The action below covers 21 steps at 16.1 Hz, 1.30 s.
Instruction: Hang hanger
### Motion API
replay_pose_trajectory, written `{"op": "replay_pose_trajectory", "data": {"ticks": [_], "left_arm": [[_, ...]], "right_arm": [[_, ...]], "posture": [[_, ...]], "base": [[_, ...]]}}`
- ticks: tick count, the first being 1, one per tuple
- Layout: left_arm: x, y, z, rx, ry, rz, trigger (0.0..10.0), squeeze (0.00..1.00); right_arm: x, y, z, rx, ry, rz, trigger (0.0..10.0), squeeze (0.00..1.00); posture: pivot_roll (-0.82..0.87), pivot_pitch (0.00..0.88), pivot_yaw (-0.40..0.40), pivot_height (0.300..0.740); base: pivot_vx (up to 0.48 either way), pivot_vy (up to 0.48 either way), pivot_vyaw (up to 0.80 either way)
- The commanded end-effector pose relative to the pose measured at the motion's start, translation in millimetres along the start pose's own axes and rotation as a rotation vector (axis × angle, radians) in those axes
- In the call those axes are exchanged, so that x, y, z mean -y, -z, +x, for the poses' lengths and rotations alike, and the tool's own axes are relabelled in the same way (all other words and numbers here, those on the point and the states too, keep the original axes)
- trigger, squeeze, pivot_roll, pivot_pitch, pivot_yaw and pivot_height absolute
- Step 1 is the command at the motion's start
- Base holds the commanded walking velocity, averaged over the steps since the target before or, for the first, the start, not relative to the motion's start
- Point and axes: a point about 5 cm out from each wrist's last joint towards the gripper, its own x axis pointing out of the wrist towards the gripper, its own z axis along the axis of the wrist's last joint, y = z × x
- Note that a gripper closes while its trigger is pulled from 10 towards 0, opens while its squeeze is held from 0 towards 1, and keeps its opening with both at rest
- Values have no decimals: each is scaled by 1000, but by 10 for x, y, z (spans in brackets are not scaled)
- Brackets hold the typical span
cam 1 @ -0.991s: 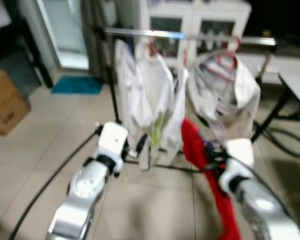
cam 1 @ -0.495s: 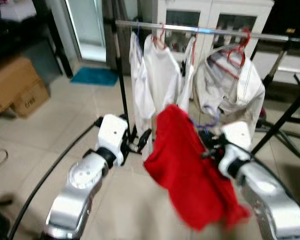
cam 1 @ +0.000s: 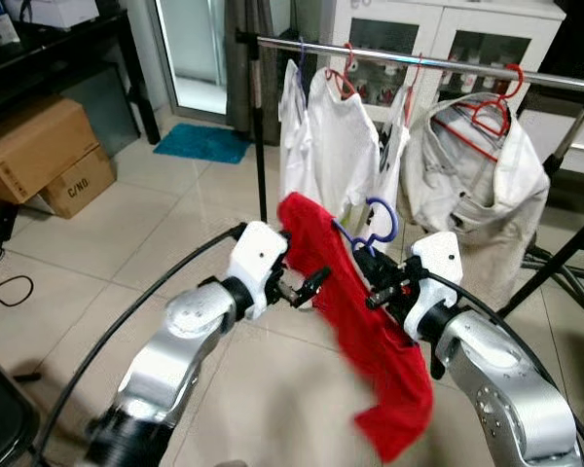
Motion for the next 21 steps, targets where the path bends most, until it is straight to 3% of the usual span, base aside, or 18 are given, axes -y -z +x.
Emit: {"op": "replay_pose_trajectory", "data": {"ticks": [1, 5, 6, 7, 8, 9, 10, 11, 16, 21], "left_arm": [[-33, -25, 98, -5, -28, 31, 10000, 1000], [-84, -117, 240, 61, -63, -3, 10000, 973], [-52, -148, 299, 73, -34, 5, 10000, 769], [-51, -128, 330, 62, -38, 19, 10000, 643], [-46, -116, 351, 62, -32, 15, 10000, 388], [-33, -118, 367, 71, -20, 11, 4824, 0], [-13, -129, 378, 82, 0, 4, 1490, 0], [-7, -133, 383, 84, 4, 4, 0, 0], [-58, -76, 428, 39, -70, 17, 0, 0], [-151, -53, 432, 31, -161, -37, 0, 0]], "right_arm": [[-26, -143, -7, 75, -39, 2, 10000, 0], [-18, -212, 1, 104, -90, 10, 10000, 0], [2, -214, -4, 99, -92, 1, 10000, 0], [9, -220, -3, 99, -95, 2, 10000, 0], [11, -226, -3, 100, -100, 2, 10000, 0], [9, -229, -4, 100, -104, 3, 10000, 0], [7, -231, -5, 99, -108, 3, 10000, 0], [6, -229, -5, 98, -109, 2, 10000, 0], [-2, -219, -2, 88, -119, 2, 10000, 0], [-1, -227, -5, 88, -124, 4, 10000, 0]], "posture": [[74, 0, -1, 740], [68, 0, -4, 740], [66, 1, -5, 740], [64, 1, -4, 740], [62, 5, -4, 740], [62, 6, -6, 740], [62, 10, -7, 740], [62, 12, -8, 740], [61, 17, -9, 740], [58, 22, -13, 740]], "base": [[0, 0, 0], [0, 0, 0], [0, 0, 0], [0, 0, 0], [0, 0, 0], [0, 0, 0], [0, 0, 0], [0, 0, 0], [0, 0, 0], [0, 0, 0]]}}
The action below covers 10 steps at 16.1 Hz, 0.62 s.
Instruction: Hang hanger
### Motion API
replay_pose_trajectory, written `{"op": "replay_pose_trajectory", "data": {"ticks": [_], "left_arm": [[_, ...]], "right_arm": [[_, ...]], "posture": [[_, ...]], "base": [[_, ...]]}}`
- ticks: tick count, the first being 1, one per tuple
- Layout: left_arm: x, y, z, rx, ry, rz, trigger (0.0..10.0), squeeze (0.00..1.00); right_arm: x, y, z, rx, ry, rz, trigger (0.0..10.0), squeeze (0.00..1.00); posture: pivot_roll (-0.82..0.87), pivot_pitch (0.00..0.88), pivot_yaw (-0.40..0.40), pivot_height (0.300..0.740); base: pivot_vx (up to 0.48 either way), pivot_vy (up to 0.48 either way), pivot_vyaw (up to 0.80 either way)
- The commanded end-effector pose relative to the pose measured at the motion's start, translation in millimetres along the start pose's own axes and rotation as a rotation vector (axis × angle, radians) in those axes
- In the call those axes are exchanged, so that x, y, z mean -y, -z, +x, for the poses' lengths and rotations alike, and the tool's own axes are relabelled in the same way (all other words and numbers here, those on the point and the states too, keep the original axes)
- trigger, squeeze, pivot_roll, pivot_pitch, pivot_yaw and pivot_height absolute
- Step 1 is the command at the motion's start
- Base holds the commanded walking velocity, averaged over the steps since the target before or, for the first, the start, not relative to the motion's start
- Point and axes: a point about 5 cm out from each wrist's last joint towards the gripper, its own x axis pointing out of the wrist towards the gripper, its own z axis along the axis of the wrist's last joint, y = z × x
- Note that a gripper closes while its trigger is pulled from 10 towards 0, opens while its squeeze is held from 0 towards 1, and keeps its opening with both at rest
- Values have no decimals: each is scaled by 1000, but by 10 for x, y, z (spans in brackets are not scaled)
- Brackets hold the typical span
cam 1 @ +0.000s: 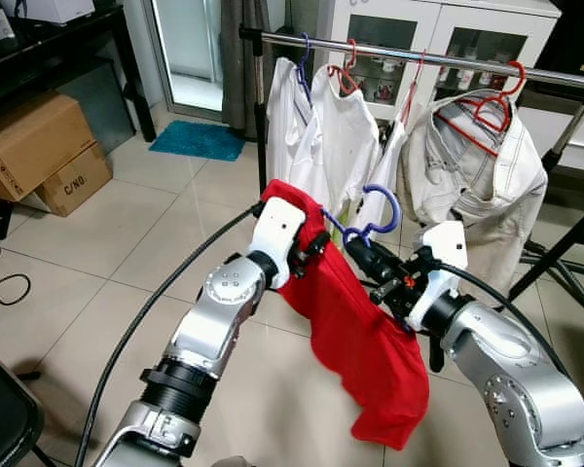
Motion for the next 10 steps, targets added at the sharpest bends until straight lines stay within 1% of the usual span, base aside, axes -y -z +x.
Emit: {"op": "replay_pose_trajectory", "data": {"ticks": [1, 10], "left_arm": [[-42, -22, 21, -4, -25, -6, 0, 0], [-46, -43, 28, 4, -35, -16, 0, 0]], "right_arm": [[-20, -101, 0, 38, -23, -20, 10000, 0], [22, -116, -40, 42, -34, -18, 10000, 0]], "posture": [[58, 22, -13, 740], [57, 25, -12, 740]], "base": [[0, 0, 0], [0, 0, 0]]}}
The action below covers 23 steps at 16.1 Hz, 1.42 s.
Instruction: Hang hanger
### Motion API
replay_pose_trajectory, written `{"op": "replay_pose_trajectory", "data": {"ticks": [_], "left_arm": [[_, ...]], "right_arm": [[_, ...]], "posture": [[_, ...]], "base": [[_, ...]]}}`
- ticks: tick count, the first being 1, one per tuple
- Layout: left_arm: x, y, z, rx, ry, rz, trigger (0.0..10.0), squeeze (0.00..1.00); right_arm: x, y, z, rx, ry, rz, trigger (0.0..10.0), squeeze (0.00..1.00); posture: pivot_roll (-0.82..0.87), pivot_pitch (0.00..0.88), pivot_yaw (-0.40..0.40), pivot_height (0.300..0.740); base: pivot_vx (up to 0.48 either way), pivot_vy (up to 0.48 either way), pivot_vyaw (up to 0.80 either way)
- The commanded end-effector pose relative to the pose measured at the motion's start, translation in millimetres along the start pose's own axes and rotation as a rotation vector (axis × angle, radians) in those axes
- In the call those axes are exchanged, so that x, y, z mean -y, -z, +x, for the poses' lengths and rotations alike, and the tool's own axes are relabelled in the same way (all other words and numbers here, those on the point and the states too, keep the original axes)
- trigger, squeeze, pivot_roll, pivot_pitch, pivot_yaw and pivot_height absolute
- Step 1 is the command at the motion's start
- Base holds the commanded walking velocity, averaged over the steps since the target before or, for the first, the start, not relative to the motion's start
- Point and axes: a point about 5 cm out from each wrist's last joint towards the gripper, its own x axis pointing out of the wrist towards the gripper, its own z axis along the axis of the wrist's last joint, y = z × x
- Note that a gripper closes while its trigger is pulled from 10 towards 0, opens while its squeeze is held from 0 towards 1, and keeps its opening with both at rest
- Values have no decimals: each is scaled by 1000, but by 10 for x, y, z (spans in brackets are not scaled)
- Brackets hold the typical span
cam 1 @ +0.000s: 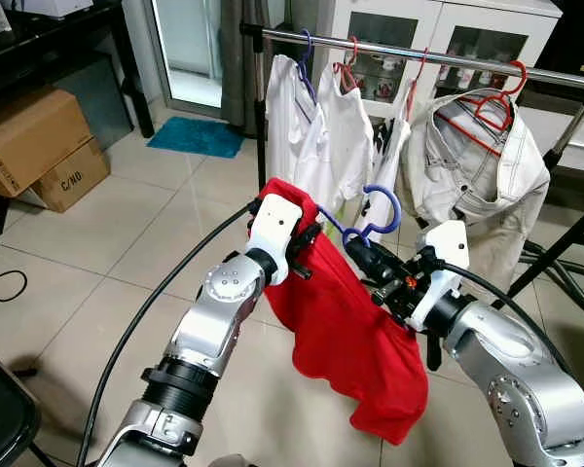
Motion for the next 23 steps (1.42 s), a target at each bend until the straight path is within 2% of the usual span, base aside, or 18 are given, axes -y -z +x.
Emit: {"op": "replay_pose_trajectory", "data": {"ticks": [1, 7, 10, 13, 17, 20, 23], "left_arm": [[-29, -36, 23, -2, -10, -3, 0, 0], [-21, -109, 41, 22, 15, -2, 0, 0], [82, -244, -13, 61, 105, 69, 0, 0], [106, -376, -99, 125, 143, 39, 0, 0], [19, -274, -99, 63, 89, 60, 0, 0], [-40, -130, -61, -27, 19, 162, 0, 0], [-81, -88, -36, -52, -16, 210, 0, 0]], "right_arm": [[10, -103, -22, 42, -9, -21, 10000, 0], [38, -73, -46, 12, 14, -63, 10000, 0], [221, 72, -82, -129, 159, -179, 10000, 0], [254, 154, -113, -194, 186, -232, 10000, 0], [223, 115, -89, -150, 189, -206, 10000, 0], [166, -58, -90, -33, 137, -129, 10000, 0], [163, -125, -110, -2, 113, -105, 10000, 0]], "posture": [[57, 22, -8, 740], [54, 10, -1, 740], [50, 2, 1, 740], [53, 1, 4, 740], [52, 0, 12, 740], [45, 0, 14, 740], [39, 0, 11, 740]], "base": [[0, 0, 0], [0, 0, 0], [0, 0, 0], [0, 0, 0], [0, 0, 0], [0, 0, 0], [0, 0, 0]]}}
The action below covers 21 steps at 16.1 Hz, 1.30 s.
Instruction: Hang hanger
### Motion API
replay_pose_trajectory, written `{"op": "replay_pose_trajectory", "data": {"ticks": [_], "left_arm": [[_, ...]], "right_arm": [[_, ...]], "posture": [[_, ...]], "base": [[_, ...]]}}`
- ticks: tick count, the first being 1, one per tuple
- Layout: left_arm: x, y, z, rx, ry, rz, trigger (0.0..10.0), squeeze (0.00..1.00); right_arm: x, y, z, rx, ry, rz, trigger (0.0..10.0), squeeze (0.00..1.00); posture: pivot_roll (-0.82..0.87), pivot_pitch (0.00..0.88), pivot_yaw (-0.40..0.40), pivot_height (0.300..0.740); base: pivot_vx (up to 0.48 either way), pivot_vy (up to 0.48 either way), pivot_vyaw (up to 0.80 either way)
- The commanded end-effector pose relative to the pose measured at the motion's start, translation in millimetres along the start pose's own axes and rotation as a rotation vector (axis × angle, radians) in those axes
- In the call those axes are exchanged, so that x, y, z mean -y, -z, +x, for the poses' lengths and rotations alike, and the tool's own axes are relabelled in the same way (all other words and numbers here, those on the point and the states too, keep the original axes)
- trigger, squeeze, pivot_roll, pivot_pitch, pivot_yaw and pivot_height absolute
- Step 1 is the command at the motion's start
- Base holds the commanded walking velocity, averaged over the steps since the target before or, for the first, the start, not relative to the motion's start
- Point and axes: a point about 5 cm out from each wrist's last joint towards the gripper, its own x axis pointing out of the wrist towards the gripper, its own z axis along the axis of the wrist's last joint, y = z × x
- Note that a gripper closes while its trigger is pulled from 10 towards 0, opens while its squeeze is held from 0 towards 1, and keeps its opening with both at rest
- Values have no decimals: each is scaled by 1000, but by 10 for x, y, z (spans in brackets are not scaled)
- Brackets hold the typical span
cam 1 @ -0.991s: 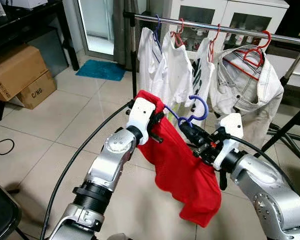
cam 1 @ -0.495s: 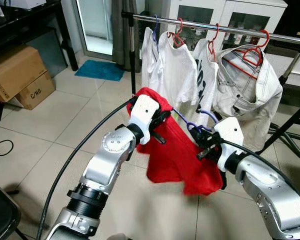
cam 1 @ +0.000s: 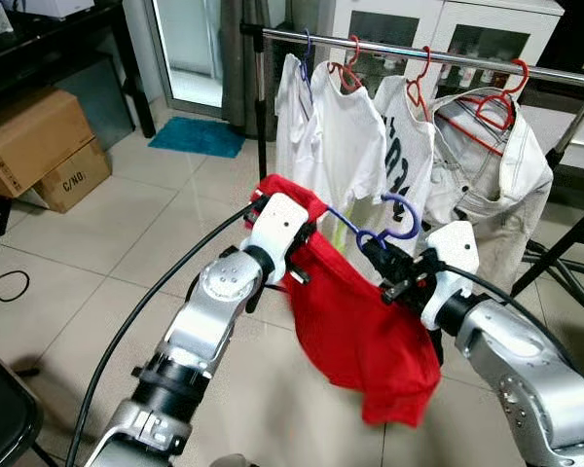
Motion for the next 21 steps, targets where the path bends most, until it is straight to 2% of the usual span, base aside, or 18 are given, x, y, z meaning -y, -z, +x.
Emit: {"op": "replay_pose_trajectory", "data": {"ticks": [1, 2, 3, 4, 5, 6, 9, 10, 11, 12, 13, 17, 19, 20, 21], "left_arm": [[-41, 28, 6, -21, -24, 30, 0, 0], [-43, 9, 15, -7, -29, 24, 0, 0], [-33, -92, 21, 58, -37, -3, 10000, 0], [-28, -134, 20, 87, -41, -14, 10000, 0], [-8, -159, 15, 109, -29, -52, 10000, 141], [52, -142, -7, 116, 11, -98, 10000, 1000], [64, -86, -47, 93, -33, -31, 10000, 1000], [62, -69, -52, 90, -51, -40, 10000, 1000], [56, -74, -55, 99, -66, -44, 10000, 451], [55, -79, -54, 103, -67, -44, 10000, 157], [58, -96, -50, 111, -66, -38, 10000, 0], [61, -83, -23, 106, -68, -45, 10000, 0], [118, -122, 5, 145, 0, -117, 10000, 0], [178, -142, 10, 153, 57, -127, 10000, 290], [207, -147, 12, 153, 78, -130, 10000, 1000]], "right_arm": [[57, -129, -50, 52, 16, -4, 10000, 0], [69, -145, -57, 57, 12, 4, 10000, 0], [78, -142, -61, 48, 6, 2, 10000, 0], [80, -139, -62, 45, 5, 3, 10000, 0], [80, -134, -62, 42, 5, 8, 10000, 0], [82, -128, -48, 42, 9, 26, 10000, 0], [83, -119, -38, 41, 5, 37, 10000, 0], [83, -114, -34, 41, 3, 40, 10000, 0], [84, -110, -30, 40, -1, 42, 10000, 0], [84, -110, -28, 40, -4, 43, 10000, 0], [82, -107, -25, 38, -10, 44, 10000, 0], [78, -121, -15, 38, -20, 41, 10000, 0], [84, -130, -14, 41, -18, 38, 10000, 0], [92, -134, -12, 42, -17, 37, 10000, 0], [93, -136, -13, 43, -16, 36, 10000, 0]], "posture": [[39, 0, 11, 740], [37, 0, 4, 740], [38, 0, 2, 740], [38, 0, 2, 740], [38, 0, 2, 740], [38, 0, 0, 740], [43, 0, 5, 740], [45, 0, 7, 740], [46, 0, 6, 740], [46, 0, 6, 740], [48, 0, 3, 740], [42, 0, -1, 740], [41, 0, 0, 740], [41, 0, 1, 740], [41, 0, 1, 740]], "base": [[0, 0, 0], [0, 0, 0], [0, 0, 0], [0, 0, 0], [0, 0, 0], [0, 0, 0], [0, 0, 0], [0, 0, 0], [0, 0, 0], [0, 0, 0], [0, 0, 0], [0, 0, 0], [0, 0, 0], [0, 0, 0], [0, 0, 0]]}}
